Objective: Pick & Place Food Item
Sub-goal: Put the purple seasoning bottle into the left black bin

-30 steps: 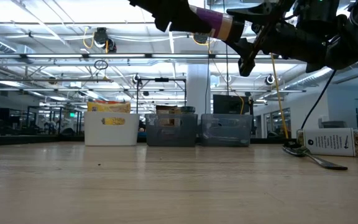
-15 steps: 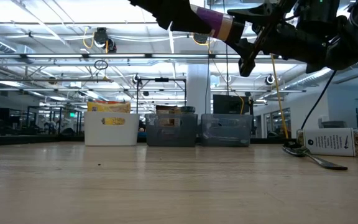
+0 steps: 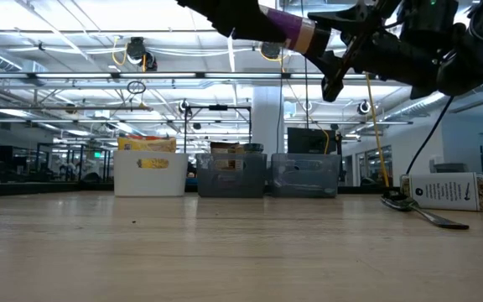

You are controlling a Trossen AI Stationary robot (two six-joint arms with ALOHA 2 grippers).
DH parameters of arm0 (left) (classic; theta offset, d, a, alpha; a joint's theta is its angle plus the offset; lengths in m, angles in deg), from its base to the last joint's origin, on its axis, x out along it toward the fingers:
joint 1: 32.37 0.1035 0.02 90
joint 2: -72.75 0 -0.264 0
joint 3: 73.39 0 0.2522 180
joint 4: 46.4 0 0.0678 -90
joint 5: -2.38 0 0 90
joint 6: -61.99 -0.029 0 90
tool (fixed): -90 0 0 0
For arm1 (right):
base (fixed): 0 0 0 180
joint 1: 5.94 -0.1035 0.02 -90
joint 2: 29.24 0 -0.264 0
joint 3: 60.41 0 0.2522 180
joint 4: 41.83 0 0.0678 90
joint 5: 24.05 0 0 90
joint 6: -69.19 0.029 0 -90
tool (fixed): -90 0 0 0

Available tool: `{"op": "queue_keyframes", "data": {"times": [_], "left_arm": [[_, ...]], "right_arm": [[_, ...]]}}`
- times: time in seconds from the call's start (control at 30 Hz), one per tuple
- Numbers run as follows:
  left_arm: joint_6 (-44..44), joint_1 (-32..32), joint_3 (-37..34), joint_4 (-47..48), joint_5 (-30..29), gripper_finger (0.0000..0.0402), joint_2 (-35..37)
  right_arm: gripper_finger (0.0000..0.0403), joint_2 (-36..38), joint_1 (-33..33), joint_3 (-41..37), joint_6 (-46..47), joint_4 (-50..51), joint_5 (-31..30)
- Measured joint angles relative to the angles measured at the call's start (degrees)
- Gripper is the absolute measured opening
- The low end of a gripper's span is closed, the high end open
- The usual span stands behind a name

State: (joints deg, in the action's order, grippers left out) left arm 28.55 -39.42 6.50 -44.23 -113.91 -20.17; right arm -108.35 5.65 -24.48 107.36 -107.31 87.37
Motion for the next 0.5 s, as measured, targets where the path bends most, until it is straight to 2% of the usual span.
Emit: {"op": "queue_keyframes", "data": {"times": [0.5], "left_arm": [[1.03,-1.07,0.07,-2.25,3.15,0.0315,0.02]], "right_arm": [[0.0186,-0.02,3.66,0.02,-0.51,-0.09,0.10]]}}
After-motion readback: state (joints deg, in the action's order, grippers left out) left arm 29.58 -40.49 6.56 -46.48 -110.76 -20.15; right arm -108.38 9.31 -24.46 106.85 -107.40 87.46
